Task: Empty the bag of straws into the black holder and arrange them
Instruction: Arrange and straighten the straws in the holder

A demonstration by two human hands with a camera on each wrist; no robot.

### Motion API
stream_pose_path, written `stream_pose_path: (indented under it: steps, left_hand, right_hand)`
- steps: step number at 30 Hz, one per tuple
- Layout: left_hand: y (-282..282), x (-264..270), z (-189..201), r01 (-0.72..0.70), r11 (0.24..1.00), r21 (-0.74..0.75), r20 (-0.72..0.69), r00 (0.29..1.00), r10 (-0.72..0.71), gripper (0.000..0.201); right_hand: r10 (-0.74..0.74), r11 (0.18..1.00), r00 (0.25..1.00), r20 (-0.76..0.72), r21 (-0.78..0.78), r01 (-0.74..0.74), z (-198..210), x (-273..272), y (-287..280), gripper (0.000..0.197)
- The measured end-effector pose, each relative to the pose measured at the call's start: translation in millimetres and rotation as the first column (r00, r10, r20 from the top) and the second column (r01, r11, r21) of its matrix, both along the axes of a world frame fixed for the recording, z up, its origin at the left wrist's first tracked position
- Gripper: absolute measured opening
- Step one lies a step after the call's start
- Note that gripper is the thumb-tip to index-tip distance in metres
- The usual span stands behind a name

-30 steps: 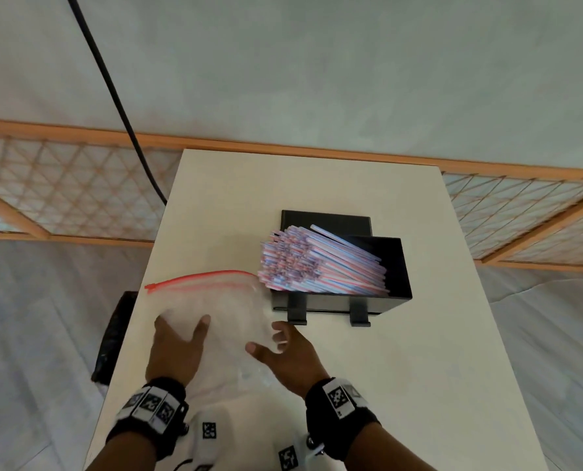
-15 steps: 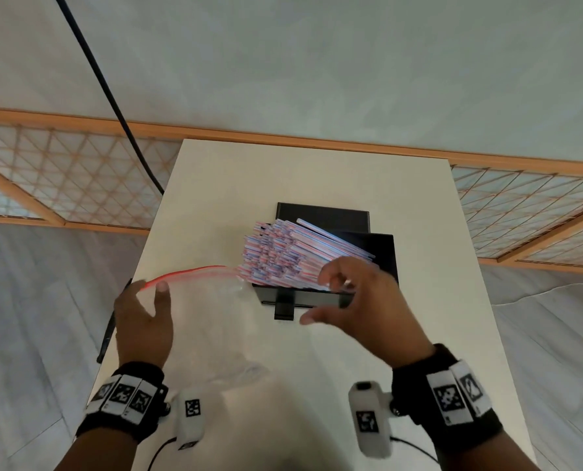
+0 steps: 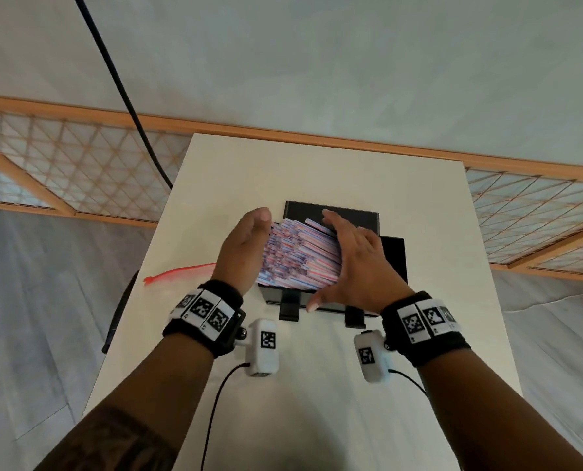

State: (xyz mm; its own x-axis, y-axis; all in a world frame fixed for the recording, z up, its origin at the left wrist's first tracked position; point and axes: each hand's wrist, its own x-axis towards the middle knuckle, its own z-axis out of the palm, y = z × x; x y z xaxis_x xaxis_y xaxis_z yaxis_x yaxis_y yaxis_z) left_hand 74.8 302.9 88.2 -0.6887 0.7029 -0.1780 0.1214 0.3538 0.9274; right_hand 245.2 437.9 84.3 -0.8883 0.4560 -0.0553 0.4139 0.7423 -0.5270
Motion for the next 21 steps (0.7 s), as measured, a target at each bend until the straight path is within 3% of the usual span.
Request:
stream_pose_path:
  steps: [6, 10, 21]
  left_hand:
    - [2.4, 5.4, -8.6, 0.062, 0.996, 0.068, 0.011, 0.998, -0.063, 0.049]
    - [3.7, 8.7, -12.0, 0.069, 0.990, 0.123, -0.005, 0.998, -0.068, 0.063]
    - [6.5, 17.2, -10.4, 0.125, 0.978, 0.169, -0.093, 0.990, -0.110, 0.050]
  right_hand:
    - [-0.006, 1.000, 0.999, -0.050, -0.015, 0.006, -12.3, 1.3, -0.8, 0.145]
    - [0.005, 1.000, 0.999, -0.052, -0.016, -0.006, -12.4, 0.7, 0.0, 0.143]
    - [0.017, 0.998, 0.996, -0.089, -0.066, -0.023, -14.7, 1.8, 1.3, 0.141]
